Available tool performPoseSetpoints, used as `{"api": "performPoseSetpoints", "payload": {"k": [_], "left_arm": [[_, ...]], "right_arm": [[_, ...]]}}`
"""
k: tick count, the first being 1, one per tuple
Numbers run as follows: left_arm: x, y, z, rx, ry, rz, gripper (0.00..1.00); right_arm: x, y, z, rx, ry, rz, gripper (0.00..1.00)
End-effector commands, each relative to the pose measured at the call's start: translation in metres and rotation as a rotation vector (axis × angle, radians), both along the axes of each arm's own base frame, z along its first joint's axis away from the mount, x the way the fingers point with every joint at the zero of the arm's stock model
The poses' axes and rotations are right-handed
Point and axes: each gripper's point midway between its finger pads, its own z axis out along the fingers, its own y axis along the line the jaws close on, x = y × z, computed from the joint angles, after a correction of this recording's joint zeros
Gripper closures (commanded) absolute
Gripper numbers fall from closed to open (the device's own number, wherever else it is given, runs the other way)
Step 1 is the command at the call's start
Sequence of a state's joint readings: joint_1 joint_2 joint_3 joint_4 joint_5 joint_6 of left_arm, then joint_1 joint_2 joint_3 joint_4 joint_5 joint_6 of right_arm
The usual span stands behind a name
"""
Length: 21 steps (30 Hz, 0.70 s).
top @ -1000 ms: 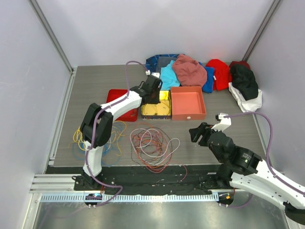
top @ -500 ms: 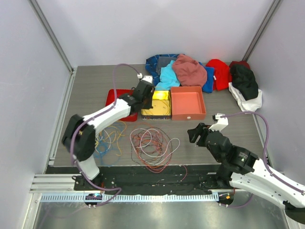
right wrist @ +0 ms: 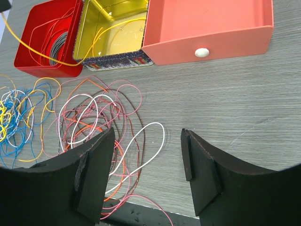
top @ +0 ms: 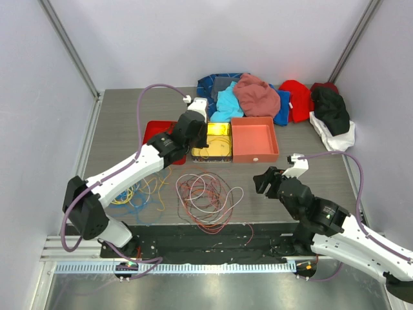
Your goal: Untangle the cables
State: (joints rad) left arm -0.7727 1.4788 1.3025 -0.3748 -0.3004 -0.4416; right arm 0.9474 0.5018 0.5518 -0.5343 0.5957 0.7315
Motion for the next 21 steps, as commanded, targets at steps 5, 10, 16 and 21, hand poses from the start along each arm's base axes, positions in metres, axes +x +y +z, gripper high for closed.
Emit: {"api": "performPoseSetpoints", "payload": {"k": [5, 10, 16, 21], "left_arm": [[0.026, -0.011, -0.032, 0.076, 0.042, 0.03, 1.0], [0.05, -0.023, -0.054, 0.045, 0.103, 0.041, 1.0], [0.085, -0.029, -0.067, 0.028, 0.116, 0.072, 1.0], [0.11, -0.036, -0.083, 0.047, 0.118, 0.09, 1.0]], "right_arm": [[0.002, 0.001, 0.009, 0.033, -0.035, -0.003, 0.34], [0.001, -0.004, 0.009, 0.018, -0.038, -0.013, 0.34], [0.001, -0.006, 0.008, 0.01, -0.042, -0.016, 0.34], [0.002, -0.004, 0.006, -0.001, -0.034, -0.014, 0.34]]}}
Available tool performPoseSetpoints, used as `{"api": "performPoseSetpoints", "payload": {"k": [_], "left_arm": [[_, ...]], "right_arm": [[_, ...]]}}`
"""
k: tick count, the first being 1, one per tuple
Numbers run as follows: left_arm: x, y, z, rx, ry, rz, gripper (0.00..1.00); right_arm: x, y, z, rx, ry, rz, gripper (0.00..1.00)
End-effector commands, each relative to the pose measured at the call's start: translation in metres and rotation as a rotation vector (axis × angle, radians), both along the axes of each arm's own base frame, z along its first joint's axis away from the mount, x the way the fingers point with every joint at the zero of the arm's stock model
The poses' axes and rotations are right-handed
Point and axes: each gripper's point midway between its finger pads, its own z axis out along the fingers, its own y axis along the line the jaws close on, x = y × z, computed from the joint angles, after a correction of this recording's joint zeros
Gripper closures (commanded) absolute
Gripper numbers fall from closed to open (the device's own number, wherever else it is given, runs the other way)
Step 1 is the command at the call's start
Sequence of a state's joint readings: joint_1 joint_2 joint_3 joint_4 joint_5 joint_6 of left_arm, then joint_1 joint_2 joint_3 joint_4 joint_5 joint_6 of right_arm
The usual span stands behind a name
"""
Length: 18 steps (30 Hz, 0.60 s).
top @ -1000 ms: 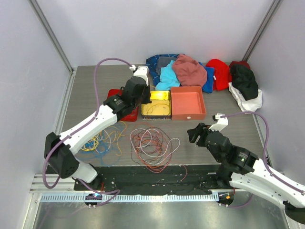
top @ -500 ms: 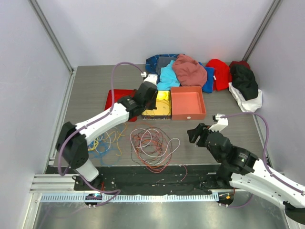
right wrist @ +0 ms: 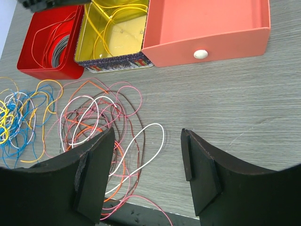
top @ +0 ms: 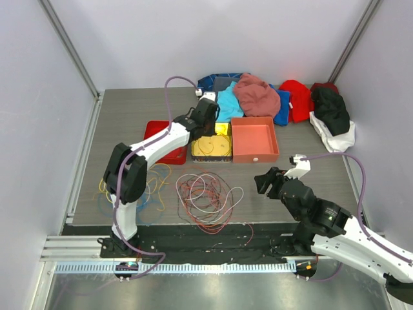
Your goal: Untangle the cables
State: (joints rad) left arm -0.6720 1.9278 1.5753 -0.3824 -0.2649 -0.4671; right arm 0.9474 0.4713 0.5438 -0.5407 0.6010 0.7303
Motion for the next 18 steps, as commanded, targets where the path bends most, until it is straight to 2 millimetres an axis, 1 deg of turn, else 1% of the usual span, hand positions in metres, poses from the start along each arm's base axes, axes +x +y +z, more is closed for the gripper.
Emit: {"api": "performPoseSetpoints", "payload": {"k": [1, 2, 4, 5, 7, 8, 9, 11, 13, 15, 16, 17, 18], "left_arm": [[0.026, -0.015, -0.003, -0.027, -0.025, 0.008, 1.0], [0.029, -0.019, -0.005, -0.036, -0.017, 0.003, 1.0], [0.028, -0.025, -0.015, -0.045, 0.009, -0.007, 1.0], [0.027, -0.029, -0.026, -0.055, 0.033, -0.012, 1.0], [0.025, -0.031, -0.039, -0.053, 0.06, -0.015, 1.0], [0.022, -0.031, -0.05, -0.048, 0.084, -0.017, 1.0], [0.02, -0.031, -0.056, -0.042, 0.095, -0.019, 1.0], [0.015, -0.028, -0.063, -0.036, 0.113, -0.018, 1.0], [0.012, -0.026, -0.059, -0.032, 0.105, -0.014, 1.0], [0.011, -0.021, -0.043, -0.029, 0.062, 0.0, 0.88], [0.009, -0.018, -0.038, -0.026, 0.049, 0.003, 0.76], [0.009, -0.016, -0.019, -0.041, 0.015, 0.006, 0.71], [0.009, -0.014, -0.008, -0.042, -0.011, 0.013, 0.68]], "right_arm": [[0.003, -0.001, 0.004, -0.012, -0.021, -0.009, 0.34], [0.003, 0.0, 0.003, -0.018, -0.02, -0.006, 0.34], [0.004, 0.0, 0.002, -0.023, -0.017, -0.009, 0.34], [0.004, 0.0, 0.002, -0.025, -0.018, -0.008, 0.34], [0.005, 0.0, 0.001, -0.031, -0.018, -0.01, 0.34], [0.005, 0.0, 0.002, -0.03, -0.018, -0.008, 0.34], [0.005, 0.001, 0.001, -0.034, -0.018, -0.005, 0.34], [0.005, 0.001, 0.001, -0.041, -0.016, -0.004, 0.34], [0.006, 0.002, 0.0, -0.041, -0.015, -0.004, 0.34], [0.006, 0.003, 0.001, -0.037, -0.015, -0.004, 0.34], [0.006, 0.004, 0.001, -0.033, -0.017, 0.001, 0.34], [0.006, 0.005, 0.001, -0.032, -0.016, 0.003, 0.34], [0.006, 0.005, 0.001, -0.03, -0.015, 0.004, 0.34]]}}
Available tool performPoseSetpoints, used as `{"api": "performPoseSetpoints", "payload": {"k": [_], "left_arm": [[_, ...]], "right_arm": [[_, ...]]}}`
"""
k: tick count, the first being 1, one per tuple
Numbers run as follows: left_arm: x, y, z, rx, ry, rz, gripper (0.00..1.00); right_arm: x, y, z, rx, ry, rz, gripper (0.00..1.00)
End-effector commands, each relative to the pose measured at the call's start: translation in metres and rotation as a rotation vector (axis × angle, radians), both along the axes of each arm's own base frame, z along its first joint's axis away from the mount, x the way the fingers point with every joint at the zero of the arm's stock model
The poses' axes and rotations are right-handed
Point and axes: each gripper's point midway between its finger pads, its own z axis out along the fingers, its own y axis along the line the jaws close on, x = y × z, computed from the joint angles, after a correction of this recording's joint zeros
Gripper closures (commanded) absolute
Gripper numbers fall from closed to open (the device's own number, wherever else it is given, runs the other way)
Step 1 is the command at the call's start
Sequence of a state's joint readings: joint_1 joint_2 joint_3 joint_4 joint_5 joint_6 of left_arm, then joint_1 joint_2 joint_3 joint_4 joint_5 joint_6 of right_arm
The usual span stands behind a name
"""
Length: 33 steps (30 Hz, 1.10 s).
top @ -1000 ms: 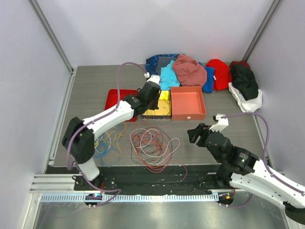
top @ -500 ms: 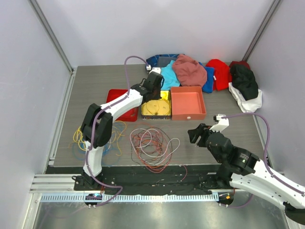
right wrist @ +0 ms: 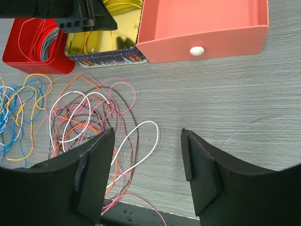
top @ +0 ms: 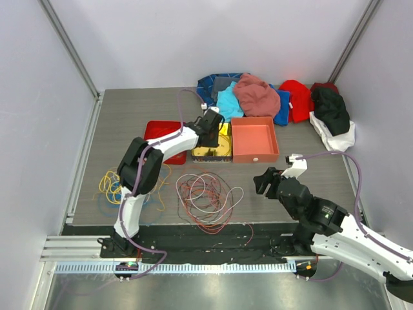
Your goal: Untangle the cables
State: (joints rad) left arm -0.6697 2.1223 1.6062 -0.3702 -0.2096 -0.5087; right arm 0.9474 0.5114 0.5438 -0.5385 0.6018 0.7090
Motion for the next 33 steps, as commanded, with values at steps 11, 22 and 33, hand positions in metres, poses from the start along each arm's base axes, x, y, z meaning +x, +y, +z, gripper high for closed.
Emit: {"api": "performPoseSetpoints", "payload": {"k": [11, 22, 33], "left_arm": [[-0.026, 0.026, 0.178, -0.11, -0.35, 0.065, 0.28], [-0.105, 0.065, 0.157, -0.27, -0.327, 0.152, 0.25], [-0.18, 0.084, 0.088, -0.32, -0.119, 0.104, 0.0]], "right_arm": [[0.006, 0.011, 0.006, 0.028, -0.022, 0.006, 0.34], [0.011, 0.01, -0.007, 0.093, -0.039, -0.051, 0.22], [0.002, 0.076, -0.032, 0.081, 0.056, 0.234, 0.07]]}}
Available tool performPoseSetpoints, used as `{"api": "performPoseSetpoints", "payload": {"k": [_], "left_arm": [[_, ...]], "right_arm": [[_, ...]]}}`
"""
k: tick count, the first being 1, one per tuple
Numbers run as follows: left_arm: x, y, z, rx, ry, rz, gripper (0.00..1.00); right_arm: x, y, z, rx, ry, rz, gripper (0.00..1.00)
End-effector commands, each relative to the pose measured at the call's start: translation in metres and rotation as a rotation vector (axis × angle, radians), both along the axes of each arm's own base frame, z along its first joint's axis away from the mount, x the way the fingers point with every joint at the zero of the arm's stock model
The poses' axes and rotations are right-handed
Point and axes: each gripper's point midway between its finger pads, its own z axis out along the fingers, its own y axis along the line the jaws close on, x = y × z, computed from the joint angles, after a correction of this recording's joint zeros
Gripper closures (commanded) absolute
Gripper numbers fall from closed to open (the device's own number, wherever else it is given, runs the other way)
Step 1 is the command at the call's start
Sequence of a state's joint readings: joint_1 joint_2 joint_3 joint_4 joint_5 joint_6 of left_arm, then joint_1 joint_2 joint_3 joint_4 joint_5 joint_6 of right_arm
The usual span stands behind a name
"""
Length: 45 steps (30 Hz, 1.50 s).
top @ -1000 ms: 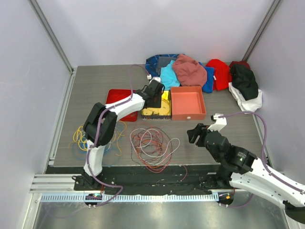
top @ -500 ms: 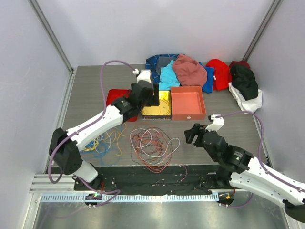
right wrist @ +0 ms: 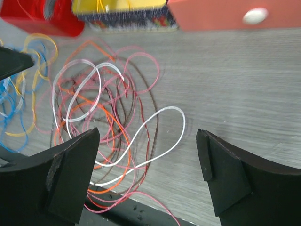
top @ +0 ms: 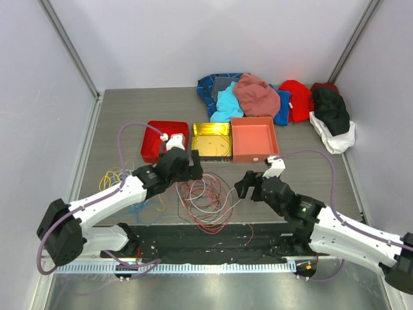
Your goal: Untangle the cables
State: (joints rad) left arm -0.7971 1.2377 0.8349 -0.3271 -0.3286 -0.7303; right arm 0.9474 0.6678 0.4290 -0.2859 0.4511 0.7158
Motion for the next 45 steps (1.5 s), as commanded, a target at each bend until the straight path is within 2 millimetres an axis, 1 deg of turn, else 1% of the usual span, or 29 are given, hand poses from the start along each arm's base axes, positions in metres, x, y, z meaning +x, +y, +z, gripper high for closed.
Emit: {"api": "performPoseSetpoints", "payload": {"k": [1, 2, 4, 5, 8, 9, 10, 11, 12, 14, 15, 16, 19, 20, 22, 23, 25, 26, 28, 29, 33, 35, 36, 38, 39, 40, 41, 42, 45], "left_arm": [[-0.021, -0.005, 0.008, -0.141, -0.011, -0.022, 0.0], [-0.024, -0.004, 0.01, -0.155, -0.016, -0.03, 0.0], [-0.029, -0.006, 0.009, -0.16, -0.005, -0.06, 0.0], [-0.032, -0.005, 0.006, -0.159, 0.003, -0.069, 0.0], [-0.038, -0.001, 0.0, -0.162, 0.017, -0.067, 0.0], [-0.039, 0.001, 0.003, -0.174, 0.006, -0.057, 0.0], [-0.041, 0.004, -0.001, -0.169, 0.011, -0.052, 0.01], [-0.042, 0.005, -0.001, -0.173, 0.006, -0.053, 0.01], [-0.043, 0.007, 0.003, -0.183, -0.008, -0.049, 0.02], [-0.044, 0.016, 0.004, -0.166, -0.019, -0.029, 0.02], [-0.044, 0.019, 0.01, -0.172, -0.04, -0.023, 0.02], [-0.044, 0.027, 0.011, -0.148, -0.046, -0.002, 0.02], [-0.043, 0.038, 0.022, -0.145, -0.086, 0.031, 0.02], [-0.044, 0.045, 0.021, -0.129, -0.091, 0.053, 0.02], [-0.044, 0.055, 0.022, -0.118, -0.097, 0.093, 0.02], [-0.045, 0.064, 0.021, -0.102, -0.096, 0.134, 0.02], [-0.047, 0.077, 0.017, -0.083, -0.085, 0.195, 0.02], [-0.05, 0.092, 0.01, -0.052, -0.064, 0.267, 0.02], [-0.053, 0.105, 0.004, -0.022, -0.044, 0.318, 0.01], [-0.057, 0.119, -0.001, -0.001, -0.023, 0.384, 0.01], [-0.057, 0.145, -0.005, 0.019, -0.009, 0.495, 0.01], [-0.05, 0.152, -0.006, 0.016, -0.012, 0.527, 0.03], [-0.044, 0.148, -0.007, 0.01, -0.015, 0.513, 0.05], [-0.034, 0.149, -0.011, 0.01, -0.003, 0.532, 0.06], [-0.027, 0.143, -0.02, 0.023, 0.025, 0.518, 0.09], [-0.022, 0.143, -0.025, 0.027, 0.039, 0.524, 0.11], [-0.02, 0.141, -0.031, 0.037, 0.062, 0.524, 0.12], [-0.017, 0.137, -0.043, 0.054, 0.104, 0.518, 0.17], [-0.014, 0.125, -0.061, 0.045, 0.163, 0.495, 0.23]], "right_arm": [[-0.001, 0.036, -0.002, 0.017, 0.016, 0.133, 0.08], [-0.004, 0.045, -0.003, 0.022, 0.034, 0.176, 0.09], [-0.007, 0.053, -0.017, -0.018, 0.084, 0.215, 0.12], [-0.008, 0.058, -0.03, -0.051, 0.124, 0.238, 0.14], [-0.01, 0.065, -0.044, -0.069, 0.16, 0.248, 0.17], [-0.009, 0.066, -0.045, -0.068, 0.158, 0.245, 0.17], [-0.009, 0.068, -0.046, -0.068, 0.158, 0.246, 0.17], [-0.006, 0.071, -0.045, -0.064, 0.152, 0.244, 0.18], [-0.004, 0.071, -0.049, -0.076, 0.157, 0.234, 0.19], [0.0, 0.073, -0.049, -0.089, 0.157, 0.229, 0.2], [0.001, 0.073, -0.052, -0.1, 0.163, 0.223, 0.21], [0.002, 0.074, -0.051, -0.102, 0.164, 0.222, 0.21], [0.004, 0.079, -0.046, -0.088, 0.149, 0.229, 0.22], [0.005, 0.082, -0.041, -0.076, 0.136, 0.236, 0.23], [0.007, 0.085, -0.039, -0.078, 0.131, 0.241, 0.23], [0.008, 0.088, -0.034, -0.076, 0.119, 0.249, 0.23], [0.007, 0.093, -0.033, -0.087, 0.115, 0.267, 0.23], [0.007, 0.098, -0.029, -0.09, 0.104, 0.28, 0.23], [0.005, 0.104, -0.029, -0.096, 0.101, 0.299, 0.24], [0.004, 0.109, -0.026, -0.093, 0.092, 0.311, 0.24], [0.003, 0.114, -0.028, -0.096, 0.089, 0.331, 0.24], [0.003, 0.113, -0.029, -0.101, 0.091, 0.331, 0.24], [0.004, 0.118, -0.023, -0.077, 0.071, 0.334, 0.24], [0.004, 0.116, -0.023, -0.075, 0.064, 0.335, 0.24], [0.003, 0.116, -0.022, -0.073, 0.064, 0.338, 0.24], [0.002, 0.115, -0.023, -0.075, 0.067, 0.337, 0.24], [0.002, 0.113, -0.019, -0.067, 0.059, 0.334, 0.24], [0.003, 0.111, -0.016, -0.062, 0.05, 0.328, 0.24], [-0.001, 0.102, -0.01, -0.056, 0.044, 0.316, 0.24]]}}
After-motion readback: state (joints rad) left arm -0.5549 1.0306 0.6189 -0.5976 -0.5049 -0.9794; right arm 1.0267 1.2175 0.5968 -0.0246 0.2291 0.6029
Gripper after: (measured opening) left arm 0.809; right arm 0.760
